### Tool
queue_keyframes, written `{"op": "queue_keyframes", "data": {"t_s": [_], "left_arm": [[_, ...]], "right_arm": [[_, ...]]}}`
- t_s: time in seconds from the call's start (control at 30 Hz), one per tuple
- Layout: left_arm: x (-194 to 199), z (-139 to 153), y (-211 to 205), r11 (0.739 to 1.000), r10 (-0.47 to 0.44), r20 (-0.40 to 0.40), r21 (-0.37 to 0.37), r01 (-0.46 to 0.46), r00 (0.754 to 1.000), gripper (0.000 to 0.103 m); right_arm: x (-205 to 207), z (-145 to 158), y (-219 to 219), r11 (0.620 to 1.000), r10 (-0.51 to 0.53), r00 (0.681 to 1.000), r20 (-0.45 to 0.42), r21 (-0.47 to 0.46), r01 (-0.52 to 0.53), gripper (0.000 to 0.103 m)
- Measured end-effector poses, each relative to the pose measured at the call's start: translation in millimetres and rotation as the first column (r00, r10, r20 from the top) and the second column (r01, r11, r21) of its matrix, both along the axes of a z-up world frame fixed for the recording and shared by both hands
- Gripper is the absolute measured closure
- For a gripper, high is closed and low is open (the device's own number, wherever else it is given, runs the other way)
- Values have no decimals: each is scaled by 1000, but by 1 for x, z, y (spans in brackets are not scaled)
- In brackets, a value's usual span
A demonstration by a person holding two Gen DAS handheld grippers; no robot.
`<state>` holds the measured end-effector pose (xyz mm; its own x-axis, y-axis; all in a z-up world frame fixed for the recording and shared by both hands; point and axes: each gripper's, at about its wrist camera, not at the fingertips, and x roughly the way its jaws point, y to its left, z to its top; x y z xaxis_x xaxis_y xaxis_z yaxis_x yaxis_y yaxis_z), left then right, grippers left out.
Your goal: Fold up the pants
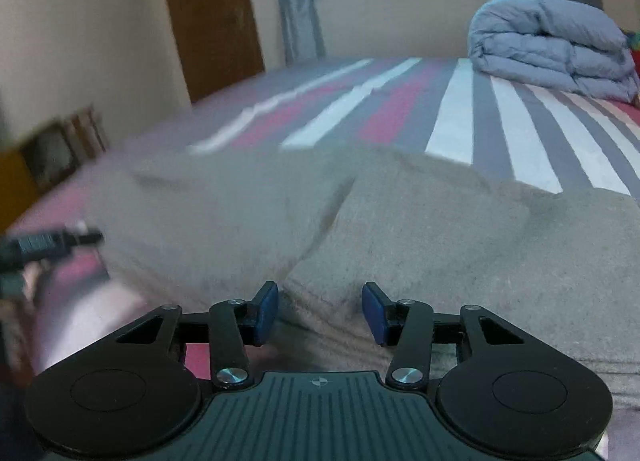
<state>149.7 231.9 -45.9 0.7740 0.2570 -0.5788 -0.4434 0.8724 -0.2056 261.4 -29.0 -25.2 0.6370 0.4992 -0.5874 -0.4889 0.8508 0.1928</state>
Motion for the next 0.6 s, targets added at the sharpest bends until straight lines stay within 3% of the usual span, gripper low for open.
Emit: {"op": "queue_keyframes", "data": {"t_s": [0.03,0.13,0.23,0.33,0.4,0.47,0.53,0.6], "left_arm": [[-1,0,0,1000,2,2,-3,-2,1000,16],[-1,0,0,1000,4,2,-7,-4,1000,16],[0,-1,1,1000,0,-2,-9,0,1000,16],[1,-1,1,1000,3,-5,-15,-3,1000,15],[1,-1,1,1000,2,-7,-14,-2,1000,15],[1,-1,0,1000,-1,-10,-11,1,1000,15],[0,-1,1,1000,-3,-10,-14,3,1000,15],[1,-1,1,1000,-1,-14,-20,1,1000,14]], "right_arm": [[-3,-3,4,1000,4,1000,27,-28,-3,75],[-5,-4,-1,999,-35,999,28,0,35,85],[-7,13,-9,998,-43,996,78,42,40,85],[-17,16,3,1000,15,995,99,11,-16,85],[-9,-2,15,998,55,998,6,-28,-55,81],[-11,-8,18,998,51,998,36,-41,-49,77],[-17,0,17,998,51,997,59,-27,-49,59],[-28,9,8,999,48,992,117,13,-49,56]]}}
